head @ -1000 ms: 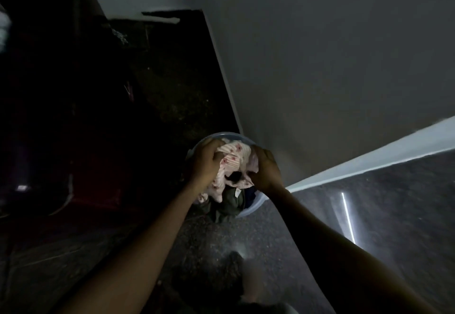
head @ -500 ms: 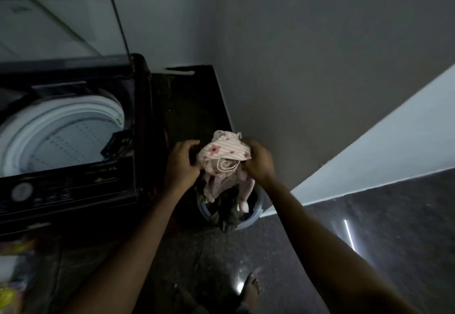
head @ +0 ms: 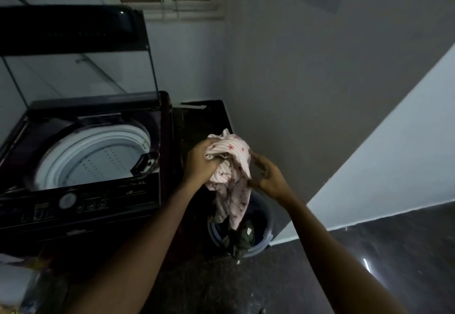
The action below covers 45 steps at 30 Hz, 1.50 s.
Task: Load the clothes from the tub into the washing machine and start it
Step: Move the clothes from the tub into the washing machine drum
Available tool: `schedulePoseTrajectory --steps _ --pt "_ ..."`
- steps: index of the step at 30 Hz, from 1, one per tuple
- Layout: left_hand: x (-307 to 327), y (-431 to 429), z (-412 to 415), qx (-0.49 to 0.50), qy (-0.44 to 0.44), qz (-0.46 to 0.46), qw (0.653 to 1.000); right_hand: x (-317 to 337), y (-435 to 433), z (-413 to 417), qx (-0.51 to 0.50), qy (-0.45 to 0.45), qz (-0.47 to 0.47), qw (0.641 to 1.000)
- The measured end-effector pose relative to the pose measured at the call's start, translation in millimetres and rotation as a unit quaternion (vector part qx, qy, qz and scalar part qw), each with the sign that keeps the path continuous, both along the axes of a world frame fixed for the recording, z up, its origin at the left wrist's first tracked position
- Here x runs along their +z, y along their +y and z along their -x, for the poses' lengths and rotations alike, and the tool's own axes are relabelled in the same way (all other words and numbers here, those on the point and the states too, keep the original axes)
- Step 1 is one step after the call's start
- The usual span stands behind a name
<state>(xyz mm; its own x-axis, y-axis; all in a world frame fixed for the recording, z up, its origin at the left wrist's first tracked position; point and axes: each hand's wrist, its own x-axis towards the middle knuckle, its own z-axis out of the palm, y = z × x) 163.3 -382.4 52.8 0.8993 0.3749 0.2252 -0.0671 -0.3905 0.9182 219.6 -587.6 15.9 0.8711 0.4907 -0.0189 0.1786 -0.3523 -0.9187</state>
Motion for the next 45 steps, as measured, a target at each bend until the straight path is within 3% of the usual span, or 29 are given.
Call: schedulePoseTrajectory --steps 5,7,11,13,18,23,26,29,34,41,45 --pt "52.5 -11.3 -1.4 -0.022 -0.058 0.132 0.989 -37.8 9.4 14.5 0.003 0.008 0.065 0.998" --pt "67.0 -6.2 -1.0 -0.012 -0.082 0.185 0.979 -52.8 21.3 8.3 -0.032 0.035 0.033 0.998" --pt "69.8 18.9 3.3 0.048 -0.093 0.214 0.971 -16.9 35.1 4.0 -0.091 0.055 0.008 0.994" --pt "56.9 36.1 10.3 0.093 -0.062 0.16 0.981 -6.6 29.4 -0.5 -0.133 0.028 -0.015 0.991" --pt "13.7 55.0 23.4 0.105 0.052 -0.127 0.985 37.4 33.1 -9.5 -0.142 -0.036 -0.028 0.989" --pt "7.7 30.9 27.7 -0.083 0.055 -0.136 0.986 82.2 68.5 -12.2 -0.066 -0.079 0.025 0.994" --pt "8.6 25.8 25.2 -0.052 0.139 -0.186 0.971 100.6 82.4 -5.8 -0.011 0.031 -0.035 0.999" --pt "12.3 26.4 21.8 0.071 0.06 -0.207 0.974 109.7 85.9 -0.9 0.056 0.114 -0.103 0.986" --pt "29.5 44.4 18.8 0.145 -0.019 -0.176 0.973 92.5 73.6 2.9 0.11 0.087 -0.14 0.98" --pt "82.2 53.8 3.1 0.171 -0.074 -0.016 0.982 -12.9 103.2 20.3 0.04 0.001 0.067 0.997" --pt "101.9 72.3 1.1 0.182 -0.103 0.1 0.973 -29.7 132.8 11.5 0.007 -0.063 0.132 0.989"
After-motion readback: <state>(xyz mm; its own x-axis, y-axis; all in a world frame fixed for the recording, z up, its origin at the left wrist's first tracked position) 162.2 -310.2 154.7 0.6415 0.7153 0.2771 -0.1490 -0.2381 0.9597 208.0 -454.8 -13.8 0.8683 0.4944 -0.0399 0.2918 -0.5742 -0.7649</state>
